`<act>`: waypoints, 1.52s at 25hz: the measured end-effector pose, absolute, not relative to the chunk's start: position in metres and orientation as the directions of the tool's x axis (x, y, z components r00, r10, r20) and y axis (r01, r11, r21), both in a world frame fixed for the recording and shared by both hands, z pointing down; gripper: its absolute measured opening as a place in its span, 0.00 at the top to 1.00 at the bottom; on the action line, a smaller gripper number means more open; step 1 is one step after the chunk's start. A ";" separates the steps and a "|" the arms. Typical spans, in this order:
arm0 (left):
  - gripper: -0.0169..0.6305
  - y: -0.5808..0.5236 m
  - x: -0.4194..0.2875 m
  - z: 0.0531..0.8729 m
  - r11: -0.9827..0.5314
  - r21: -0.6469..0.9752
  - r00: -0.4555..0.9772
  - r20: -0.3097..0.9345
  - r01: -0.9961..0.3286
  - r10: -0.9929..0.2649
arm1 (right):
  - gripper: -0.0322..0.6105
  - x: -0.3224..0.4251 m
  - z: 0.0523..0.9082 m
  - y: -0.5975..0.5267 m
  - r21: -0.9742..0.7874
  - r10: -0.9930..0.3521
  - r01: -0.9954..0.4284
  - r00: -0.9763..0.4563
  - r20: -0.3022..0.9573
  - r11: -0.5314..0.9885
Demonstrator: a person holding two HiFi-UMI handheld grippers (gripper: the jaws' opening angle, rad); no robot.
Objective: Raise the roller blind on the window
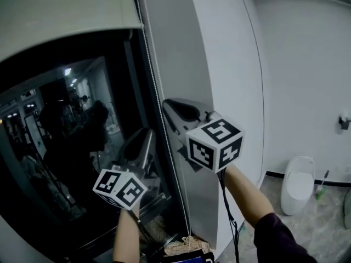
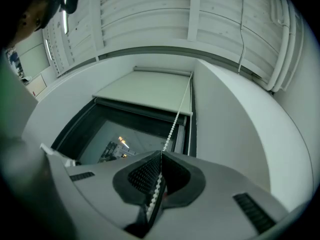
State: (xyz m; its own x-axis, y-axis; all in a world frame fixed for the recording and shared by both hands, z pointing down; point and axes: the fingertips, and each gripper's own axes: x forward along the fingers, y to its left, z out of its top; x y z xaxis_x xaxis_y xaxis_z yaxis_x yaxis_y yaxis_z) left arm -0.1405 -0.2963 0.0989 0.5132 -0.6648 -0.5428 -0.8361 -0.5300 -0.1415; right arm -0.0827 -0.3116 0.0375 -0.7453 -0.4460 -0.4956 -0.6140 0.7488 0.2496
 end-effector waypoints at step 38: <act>0.96 -0.309 -0.119 0.127 -0.391 -0.264 0.472 -0.471 -0.882 -0.745 | 0.94 -0.069 0.118 -0.299 0.262 -0.489 -0.703 -0.669 -0.560 0.661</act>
State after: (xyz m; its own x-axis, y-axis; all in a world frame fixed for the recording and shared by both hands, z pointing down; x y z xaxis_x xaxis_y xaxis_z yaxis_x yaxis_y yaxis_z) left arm -0.1195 -0.3088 0.1267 0.4719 -0.7454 -0.4709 -0.8816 -0.3911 -0.2644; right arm -0.0685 -0.2992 0.1183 -0.6687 -0.4894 -0.5598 -0.7033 0.6607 0.2624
